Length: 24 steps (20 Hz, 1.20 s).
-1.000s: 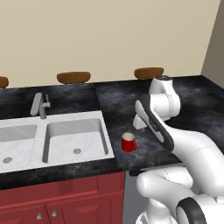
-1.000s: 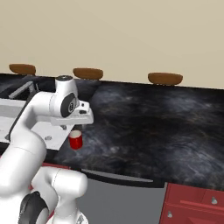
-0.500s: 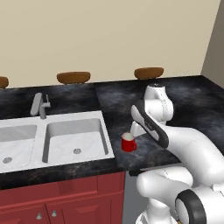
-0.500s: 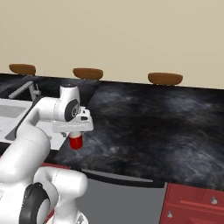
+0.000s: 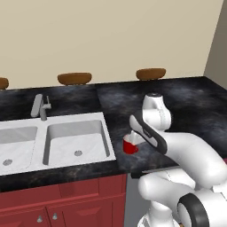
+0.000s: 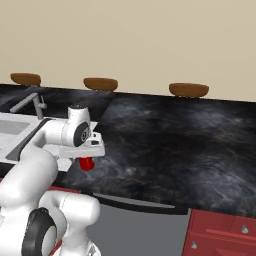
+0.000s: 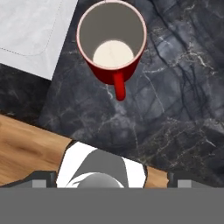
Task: Pick the mug and place it in the sink. Pick the bowl and place it in the open cabinet and then close the cabinet.
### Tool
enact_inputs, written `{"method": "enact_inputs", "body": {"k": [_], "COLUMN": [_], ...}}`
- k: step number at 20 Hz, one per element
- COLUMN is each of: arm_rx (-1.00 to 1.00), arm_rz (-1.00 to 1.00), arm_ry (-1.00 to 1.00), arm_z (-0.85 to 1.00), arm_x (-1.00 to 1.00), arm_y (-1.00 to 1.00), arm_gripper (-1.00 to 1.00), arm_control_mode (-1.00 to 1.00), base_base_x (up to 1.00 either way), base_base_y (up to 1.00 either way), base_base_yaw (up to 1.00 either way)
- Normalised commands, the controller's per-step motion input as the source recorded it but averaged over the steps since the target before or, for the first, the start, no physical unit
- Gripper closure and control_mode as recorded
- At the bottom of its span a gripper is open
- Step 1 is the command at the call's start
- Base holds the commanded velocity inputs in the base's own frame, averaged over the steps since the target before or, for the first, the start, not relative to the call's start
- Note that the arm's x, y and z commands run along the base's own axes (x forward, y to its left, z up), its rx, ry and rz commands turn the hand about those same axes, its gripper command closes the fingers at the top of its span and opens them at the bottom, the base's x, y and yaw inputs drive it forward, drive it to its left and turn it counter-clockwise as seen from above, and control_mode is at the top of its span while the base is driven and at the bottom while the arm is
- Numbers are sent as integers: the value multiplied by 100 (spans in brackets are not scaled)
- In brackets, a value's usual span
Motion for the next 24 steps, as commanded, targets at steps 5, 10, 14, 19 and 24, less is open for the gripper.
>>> {"method": "enact_inputs", "body": {"k": [5,10,14,19,24], "arm_rx": [0,0,0,0,0], "arm_rz": [0,0,0,0,0], "arm_ry": [-1,0,0,0,0], "arm_z": [-26,-19,-18,-15,-11], "arm_x": [0,3,16,27,35], "arm_y": [1,5,8,4,7], "arm_gripper": [-100,-100,-100,-100,-100], "arm_control_mode": [-100,-100,-100,-100,-100], "base_base_x": [0,0,0,0,0], "base_base_y": [0,0,0,0,0], "base_base_yaw": [0,0,0,0,0]}}
